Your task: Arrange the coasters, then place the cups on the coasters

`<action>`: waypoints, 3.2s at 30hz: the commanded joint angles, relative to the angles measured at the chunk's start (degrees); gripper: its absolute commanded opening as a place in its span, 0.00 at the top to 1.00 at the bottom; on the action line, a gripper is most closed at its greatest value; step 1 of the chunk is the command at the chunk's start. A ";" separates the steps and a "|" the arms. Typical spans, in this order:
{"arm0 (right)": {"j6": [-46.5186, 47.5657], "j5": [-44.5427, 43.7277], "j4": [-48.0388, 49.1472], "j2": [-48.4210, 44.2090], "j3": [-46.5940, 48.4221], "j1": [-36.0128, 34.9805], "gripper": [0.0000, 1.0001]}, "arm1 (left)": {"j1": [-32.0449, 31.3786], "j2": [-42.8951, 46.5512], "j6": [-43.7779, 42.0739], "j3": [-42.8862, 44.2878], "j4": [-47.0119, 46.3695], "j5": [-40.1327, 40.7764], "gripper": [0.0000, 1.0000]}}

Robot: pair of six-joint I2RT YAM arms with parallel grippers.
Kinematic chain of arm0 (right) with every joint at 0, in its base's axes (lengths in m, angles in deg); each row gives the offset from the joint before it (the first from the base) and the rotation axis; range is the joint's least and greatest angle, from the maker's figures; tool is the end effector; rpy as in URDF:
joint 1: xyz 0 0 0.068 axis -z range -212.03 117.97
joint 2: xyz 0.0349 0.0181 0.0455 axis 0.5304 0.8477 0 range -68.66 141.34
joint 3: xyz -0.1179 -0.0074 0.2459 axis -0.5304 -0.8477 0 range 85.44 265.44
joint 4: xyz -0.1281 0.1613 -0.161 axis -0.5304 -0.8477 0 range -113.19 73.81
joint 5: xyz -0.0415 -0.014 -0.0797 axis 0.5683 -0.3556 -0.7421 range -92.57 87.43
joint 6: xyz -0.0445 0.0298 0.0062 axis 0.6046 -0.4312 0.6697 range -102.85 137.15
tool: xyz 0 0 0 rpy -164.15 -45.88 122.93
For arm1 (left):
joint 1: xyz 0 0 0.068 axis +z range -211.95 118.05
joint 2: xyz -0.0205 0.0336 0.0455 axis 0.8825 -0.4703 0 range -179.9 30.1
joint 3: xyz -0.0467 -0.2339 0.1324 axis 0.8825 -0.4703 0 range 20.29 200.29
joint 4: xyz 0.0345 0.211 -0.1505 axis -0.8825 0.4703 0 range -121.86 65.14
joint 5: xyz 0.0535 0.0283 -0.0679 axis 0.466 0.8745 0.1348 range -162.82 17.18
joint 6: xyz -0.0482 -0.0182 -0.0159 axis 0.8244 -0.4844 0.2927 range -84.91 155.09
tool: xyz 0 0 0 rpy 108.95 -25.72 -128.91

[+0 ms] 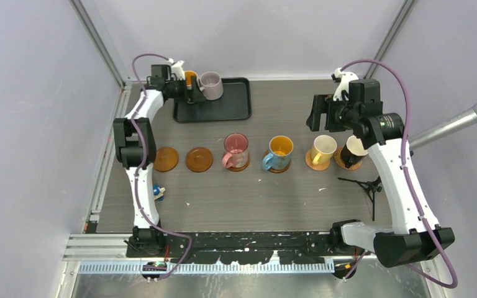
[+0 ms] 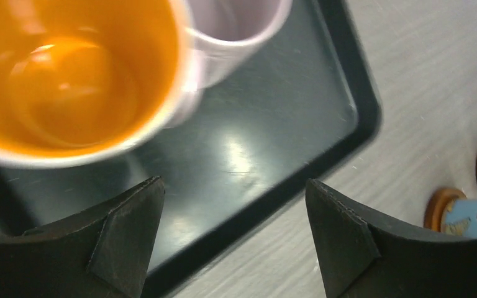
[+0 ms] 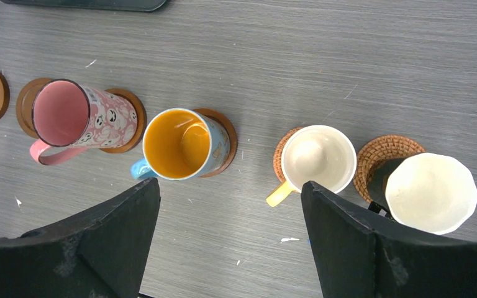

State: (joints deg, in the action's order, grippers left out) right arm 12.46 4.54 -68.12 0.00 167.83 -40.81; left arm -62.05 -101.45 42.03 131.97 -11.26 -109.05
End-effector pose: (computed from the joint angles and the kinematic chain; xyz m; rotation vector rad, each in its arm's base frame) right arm 0.2302 0.0400 0.4083 -0.1476 2.2399 0.2661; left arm 0.5240 -0.0220 0.2175 0.2006 2.2198 -0.7819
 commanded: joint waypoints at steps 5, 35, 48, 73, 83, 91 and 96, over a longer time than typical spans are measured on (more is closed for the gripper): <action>-0.32 0.99 1.66 0.29 1.71 0.31 0.12 | -3.70 8.71 -12.23 0.17 3.09 -8.62 0.12; -0.67 2.13 1.59 1.23 1.00 1.92 0.13 | 7.14 -20.55 0.84 40.59 -2.08 8.49 0.47; -0.61 2.37 1.59 1.11 1.18 2.19 0.14 | 6.42 -16.23 1.54 32.27 0.04 2.73 0.54; -1.64 3.20 2.33 -1.84 -1.79 2.65 0.14 | -4.47 2.08 -17.04 11.18 8.49 -9.94 0.37; -1.53 3.61 1.97 -2.74 -2.00 3.17 0.14 | 5.08 -2.18 -27.47 24.91 17.12 -15.16 0.18; -0.66 3.88 1.00 -2.20 -0.89 3.26 0.14 | 6.47 -8.57 -40.19 30.63 18.24 -15.26 0.16; -0.39 3.69 0.34 -1.75 -0.36 3.50 0.14 | 6.46 -12.37 -43.91 31.67 15.09 -14.70 0.15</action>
State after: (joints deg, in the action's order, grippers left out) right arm 11.28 7.69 -67.98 -1.18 165.86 -37.77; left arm -54.90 -111.50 4.32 160.23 5.72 -122.34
